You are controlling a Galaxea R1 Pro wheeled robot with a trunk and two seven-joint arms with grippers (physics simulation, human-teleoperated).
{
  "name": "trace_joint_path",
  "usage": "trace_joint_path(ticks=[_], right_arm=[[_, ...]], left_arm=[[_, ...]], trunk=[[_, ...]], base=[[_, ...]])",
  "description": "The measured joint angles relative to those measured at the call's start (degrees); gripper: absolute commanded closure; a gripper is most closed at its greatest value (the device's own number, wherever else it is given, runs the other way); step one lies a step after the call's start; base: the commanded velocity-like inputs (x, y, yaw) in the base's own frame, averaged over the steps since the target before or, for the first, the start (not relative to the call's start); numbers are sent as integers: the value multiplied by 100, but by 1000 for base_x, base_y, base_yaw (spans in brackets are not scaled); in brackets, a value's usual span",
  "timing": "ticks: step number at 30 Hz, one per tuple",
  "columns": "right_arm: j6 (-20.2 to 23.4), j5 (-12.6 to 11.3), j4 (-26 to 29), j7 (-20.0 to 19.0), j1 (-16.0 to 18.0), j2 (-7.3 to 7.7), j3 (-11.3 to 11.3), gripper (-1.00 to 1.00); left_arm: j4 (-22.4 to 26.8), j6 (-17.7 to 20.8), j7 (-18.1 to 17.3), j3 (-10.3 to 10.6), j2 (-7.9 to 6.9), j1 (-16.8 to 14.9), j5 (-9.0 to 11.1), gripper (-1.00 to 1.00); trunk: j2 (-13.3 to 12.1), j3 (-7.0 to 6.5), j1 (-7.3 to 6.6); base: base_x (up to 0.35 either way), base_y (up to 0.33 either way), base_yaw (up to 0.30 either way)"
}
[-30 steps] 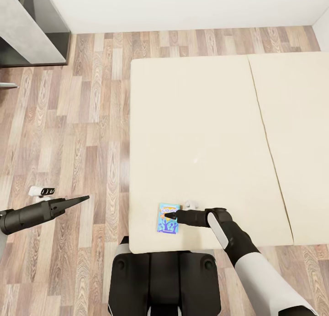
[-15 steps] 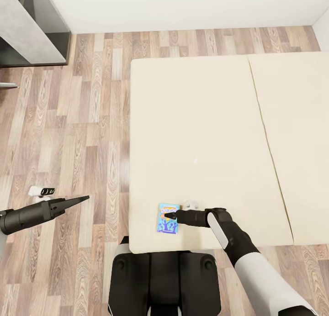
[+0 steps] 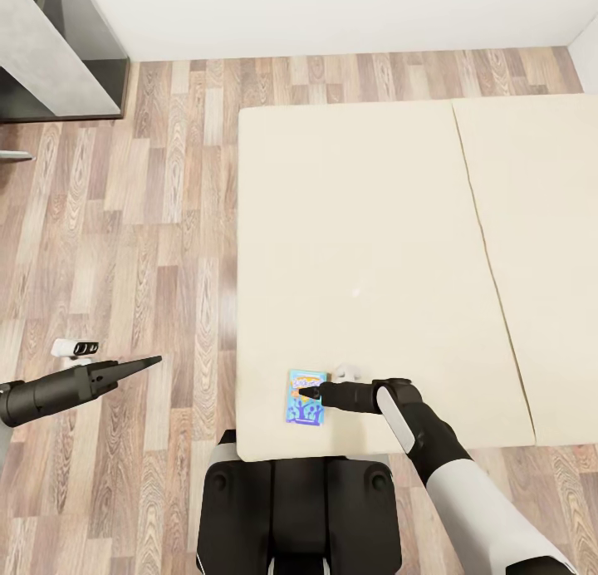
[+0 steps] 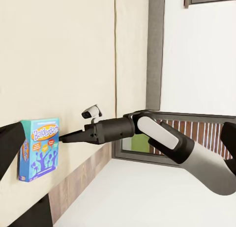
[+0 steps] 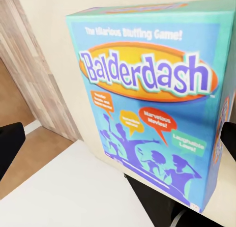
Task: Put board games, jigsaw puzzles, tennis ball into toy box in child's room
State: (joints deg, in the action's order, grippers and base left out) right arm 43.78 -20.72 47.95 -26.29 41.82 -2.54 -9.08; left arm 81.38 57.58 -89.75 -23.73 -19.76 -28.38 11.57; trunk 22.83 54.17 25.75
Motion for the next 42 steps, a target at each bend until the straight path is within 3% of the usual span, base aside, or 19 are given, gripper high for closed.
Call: trace_joint_path(ticks=[42], right_arm=[[-1, -1, 0, 0, 0, -18, 0, -100]], left_arm=[[0, 6, 0, 0, -1, 0, 1, -100]], trunk=[[0, 0, 0]], base=[[0, 37, 0]])
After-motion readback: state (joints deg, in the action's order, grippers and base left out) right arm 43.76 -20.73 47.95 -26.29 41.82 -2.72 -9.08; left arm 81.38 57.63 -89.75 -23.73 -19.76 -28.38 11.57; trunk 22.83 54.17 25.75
